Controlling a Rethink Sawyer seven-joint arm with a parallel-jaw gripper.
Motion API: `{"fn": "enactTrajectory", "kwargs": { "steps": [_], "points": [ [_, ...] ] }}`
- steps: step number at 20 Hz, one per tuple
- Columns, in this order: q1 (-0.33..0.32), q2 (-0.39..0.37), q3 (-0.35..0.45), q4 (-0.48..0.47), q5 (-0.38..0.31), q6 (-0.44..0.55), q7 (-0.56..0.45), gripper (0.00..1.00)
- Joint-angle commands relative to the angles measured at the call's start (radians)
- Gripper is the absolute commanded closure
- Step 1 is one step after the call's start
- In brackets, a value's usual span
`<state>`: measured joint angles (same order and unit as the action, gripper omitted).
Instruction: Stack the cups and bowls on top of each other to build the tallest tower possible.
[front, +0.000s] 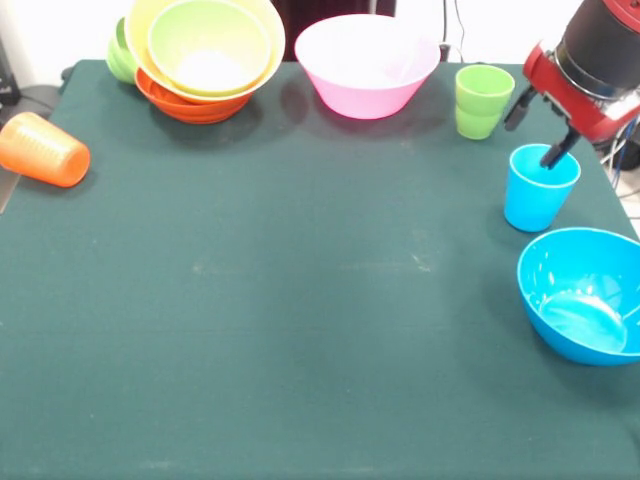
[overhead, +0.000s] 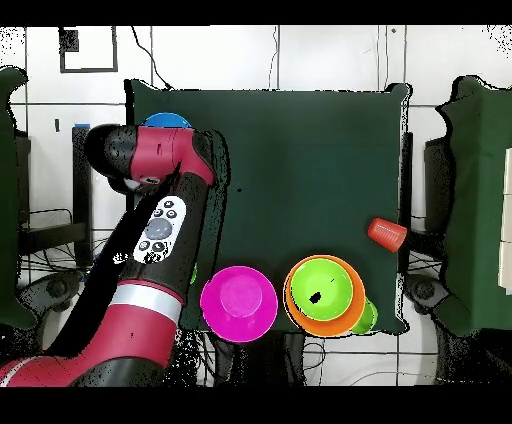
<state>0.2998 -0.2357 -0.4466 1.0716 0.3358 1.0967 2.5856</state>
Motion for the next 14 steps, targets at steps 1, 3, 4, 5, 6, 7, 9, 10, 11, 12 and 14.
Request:
{"fn": "enactTrajectory", "kwargs": {
  "steps": [1, 3, 4, 5, 6, 7, 9, 10, 11, 12, 14],
  "points": [
    [-0.014, 0.041, 0.111, 0.047, -0.093, -0.183, -0.046, 0.0],
    [-0.021, 0.043, 0.119, 0.047, -0.098, -0.195, -0.061, 0.0],
    [-0.024, 0.045, 0.123, 0.049, -0.101, -0.206, -0.068, 0.0],
    [-0.03, 0.046, 0.129, 0.053, -0.106, -0.222, -0.08, 0.0],
    [-0.035, 0.044, 0.136, 0.062, -0.11, -0.24, -0.095, 0.0],
    [-0.041, 0.045, 0.143, 0.067, -0.117, -0.258, -0.108, 0.0],
    [-0.052, 0.045, 0.158, 0.076, -0.126, -0.286, -0.127, 0.0],
    [-0.055, 0.046, 0.163, 0.076, -0.13, -0.292, -0.131, 0.0],
    [-0.059, 0.047, 0.166, 0.074, -0.135, -0.292, -0.133, 0.0],
    [-0.062, 0.049, 0.17, 0.069, -0.138, -0.288, -0.134, 0.0],
    [-0.067, 0.051, 0.177, 0.062, -0.146, -0.284, -0.139, 0.0]
  ]
}}
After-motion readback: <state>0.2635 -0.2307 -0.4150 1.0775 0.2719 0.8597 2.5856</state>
